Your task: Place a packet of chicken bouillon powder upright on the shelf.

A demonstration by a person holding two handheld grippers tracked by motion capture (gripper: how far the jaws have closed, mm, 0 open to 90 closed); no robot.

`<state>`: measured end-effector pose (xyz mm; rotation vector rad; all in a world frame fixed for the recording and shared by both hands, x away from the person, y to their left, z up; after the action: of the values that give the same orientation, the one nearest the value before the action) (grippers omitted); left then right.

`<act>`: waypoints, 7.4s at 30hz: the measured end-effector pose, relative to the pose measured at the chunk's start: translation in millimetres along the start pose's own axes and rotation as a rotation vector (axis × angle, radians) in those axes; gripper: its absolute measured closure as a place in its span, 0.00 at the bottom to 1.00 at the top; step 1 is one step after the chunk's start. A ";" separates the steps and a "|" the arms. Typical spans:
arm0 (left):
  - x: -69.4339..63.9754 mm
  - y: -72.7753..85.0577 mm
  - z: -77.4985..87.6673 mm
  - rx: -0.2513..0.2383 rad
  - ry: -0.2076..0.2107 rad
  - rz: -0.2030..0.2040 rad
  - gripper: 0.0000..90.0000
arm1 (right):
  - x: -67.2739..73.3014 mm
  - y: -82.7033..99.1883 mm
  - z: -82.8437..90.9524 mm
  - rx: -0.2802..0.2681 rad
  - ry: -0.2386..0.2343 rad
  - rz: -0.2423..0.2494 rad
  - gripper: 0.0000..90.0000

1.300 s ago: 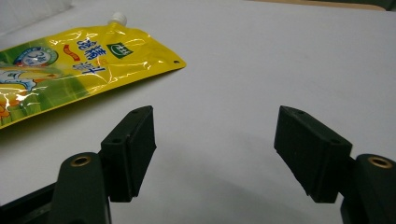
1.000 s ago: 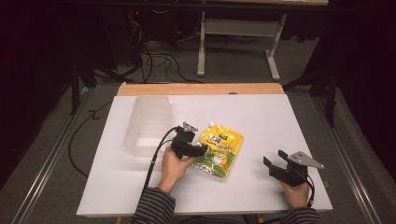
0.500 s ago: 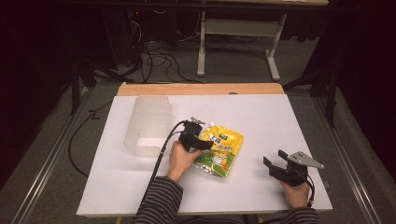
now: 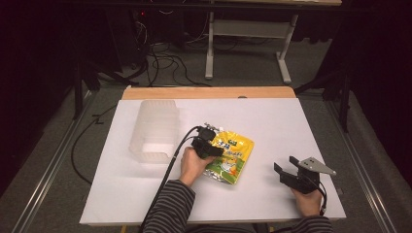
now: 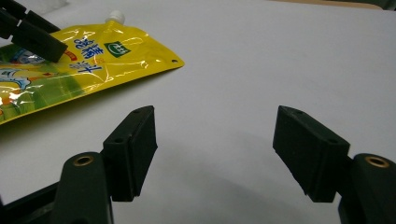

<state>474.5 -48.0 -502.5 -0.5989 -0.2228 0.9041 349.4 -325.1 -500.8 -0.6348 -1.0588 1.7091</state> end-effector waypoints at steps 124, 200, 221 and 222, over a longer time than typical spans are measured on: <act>112.7 -4.2 185.8 -0.464 -0.134 -0.058 0.99 | -1.1 -0.1 -0.4 0.002 -0.004 -0.013 0.33; 133.8 55.0 172.3 -0.212 -0.148 -0.044 1.00 | -1.5 -0.1 0.8 -0.011 0.008 -0.019 0.32; 134.4 62.8 161.7 -0.369 -0.180 -0.053 1.00 | -1.7 -0.3 -0.2 -0.004 0.003 -0.010 0.32; 134.4 62.8 161.7 -0.369 -0.180 -0.053 1.00 | -1.7 -0.3 -0.2 -0.004 0.003 -0.010 0.32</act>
<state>445.6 151.3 -415.3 -0.8479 -0.5737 0.8720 350.3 -326.6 -500.7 -0.6336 -1.0621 1.6970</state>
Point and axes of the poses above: each handheld gripper's, and its own axes: z roughly backward along the jaws, y roughly out of its underside, x roughly to its left, the point moved 5 cm from there along -z, roughly forward along the jaws, and after that the axes turned 4 degrees about -y, right-handed, at the moved point
